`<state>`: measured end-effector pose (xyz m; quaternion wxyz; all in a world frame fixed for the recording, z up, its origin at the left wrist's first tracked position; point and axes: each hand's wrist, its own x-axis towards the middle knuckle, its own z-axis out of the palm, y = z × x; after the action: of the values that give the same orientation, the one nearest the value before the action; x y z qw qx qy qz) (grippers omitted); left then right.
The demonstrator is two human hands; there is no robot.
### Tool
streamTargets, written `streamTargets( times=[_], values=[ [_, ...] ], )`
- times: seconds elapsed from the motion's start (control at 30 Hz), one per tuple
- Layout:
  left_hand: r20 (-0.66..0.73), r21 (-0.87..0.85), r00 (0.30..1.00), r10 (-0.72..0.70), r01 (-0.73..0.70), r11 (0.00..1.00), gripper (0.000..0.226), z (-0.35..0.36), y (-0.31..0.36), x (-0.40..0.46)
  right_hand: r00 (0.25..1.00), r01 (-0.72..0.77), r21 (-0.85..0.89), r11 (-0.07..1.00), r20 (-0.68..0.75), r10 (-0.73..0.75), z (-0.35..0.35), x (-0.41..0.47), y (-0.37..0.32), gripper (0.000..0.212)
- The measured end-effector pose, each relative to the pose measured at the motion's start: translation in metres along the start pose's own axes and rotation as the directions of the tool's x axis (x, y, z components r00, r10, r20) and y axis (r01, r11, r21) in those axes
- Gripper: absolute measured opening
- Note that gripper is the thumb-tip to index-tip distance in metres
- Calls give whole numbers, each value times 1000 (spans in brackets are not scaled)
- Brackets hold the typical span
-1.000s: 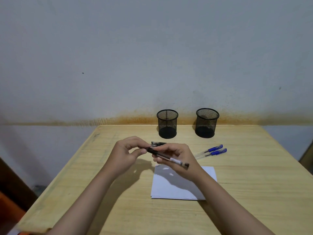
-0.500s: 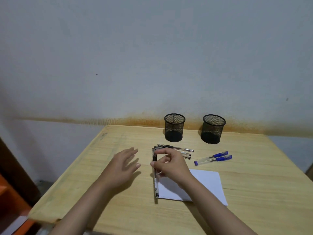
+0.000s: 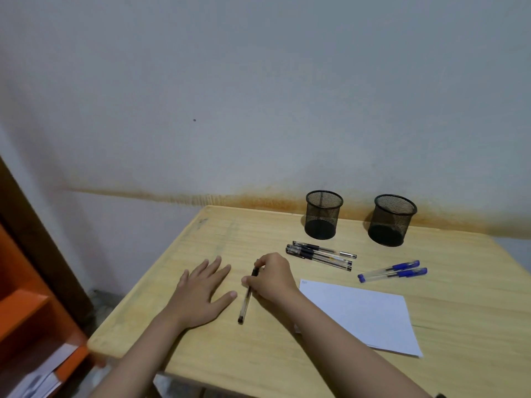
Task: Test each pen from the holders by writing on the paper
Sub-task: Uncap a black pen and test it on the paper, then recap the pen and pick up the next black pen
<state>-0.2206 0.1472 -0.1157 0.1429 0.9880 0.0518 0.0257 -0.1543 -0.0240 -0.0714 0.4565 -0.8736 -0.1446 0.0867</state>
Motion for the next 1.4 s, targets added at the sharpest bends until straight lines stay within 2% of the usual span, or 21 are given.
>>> streamTargets(
  times=[0.17,0.27,0.33,0.37,0.43,0.5,0.57,0.67,0.77,0.93,1.0,1.07,1.13,1.2,1.27,1.33,1.4],
  values=[
    [-15,-14,1000,10,-11,1000,95,2,-2,0,1000,-2,-44,999,11,2,2,3,2,33],
    [-19,-13,1000,12,-12,1000,94,3,-3,1,999,-30,99,995,-26,33,-4,5,7,29],
    [-25,-20,1000,14,-14,1000,93,3,-4,0,993,-9,159,987,-115,27,-20,9,12,27],
    [-28,-24,999,16,-16,1000,93,3,-4,0,986,21,134,991,-167,2,-32,12,15,25],
    [-29,-30,999,19,-19,999,94,3,-4,-1,966,63,-40,997,-250,-70,-57,21,27,16],
    [-27,-27,1000,16,-17,1000,95,3,-4,-1,955,23,-289,957,-276,-106,-77,31,43,12],
    [-25,-21,1000,12,-13,1000,94,3,-3,-1,958,-26,-451,892,-266,-107,-89,39,59,13],
    [-15,-18,1000,9,-9,1000,93,3,-4,-1,961,-40,-544,838,-252,-118,-96,44,72,17],
    [-25,-28,1000,9,-10,1000,95,2,-3,-2,958,-27,-559,829,-251,-138,-94,44,78,20],
    [-9,-68,1000,-1,0,998,96,-2,2,-5,952,111,-666,738,-141,-270,-92,42,79,21],
    [-21,-210,999,-30,25,977,88,-9,6,-7,945,156,-646,748,-123,-304,-97,37,74,19],
    [-95,-496,990,-103,43,867,74,-20,17,-10,941,218,-537,815,-104,-321,-103,28,66,13],
    [-185,-661,971,-151,-9,750,61,-30,36,-11,947,268,-367,891,-70,-313,-109,15,56,9],
    [-244,-683,963,-111,-89,725,55,-35,58,-10,949,294,-261,919,-33,-313,-114,-2,46,11],
    [-286,-676,958,-1,-201,709,52,-36,77,-7,956,291,-146,946,1,-294,-118,-18,38,10],
    [-344,-619,932,112,-315,720,48,-34,93,-2,964,263,-13,965,29,-263,-122,-32,34,10],
    [-412,-578,896,165,-397,712,37,-32,107,3,970,228,80,970,65,-233,-129,-43,34,10]
  ],
)
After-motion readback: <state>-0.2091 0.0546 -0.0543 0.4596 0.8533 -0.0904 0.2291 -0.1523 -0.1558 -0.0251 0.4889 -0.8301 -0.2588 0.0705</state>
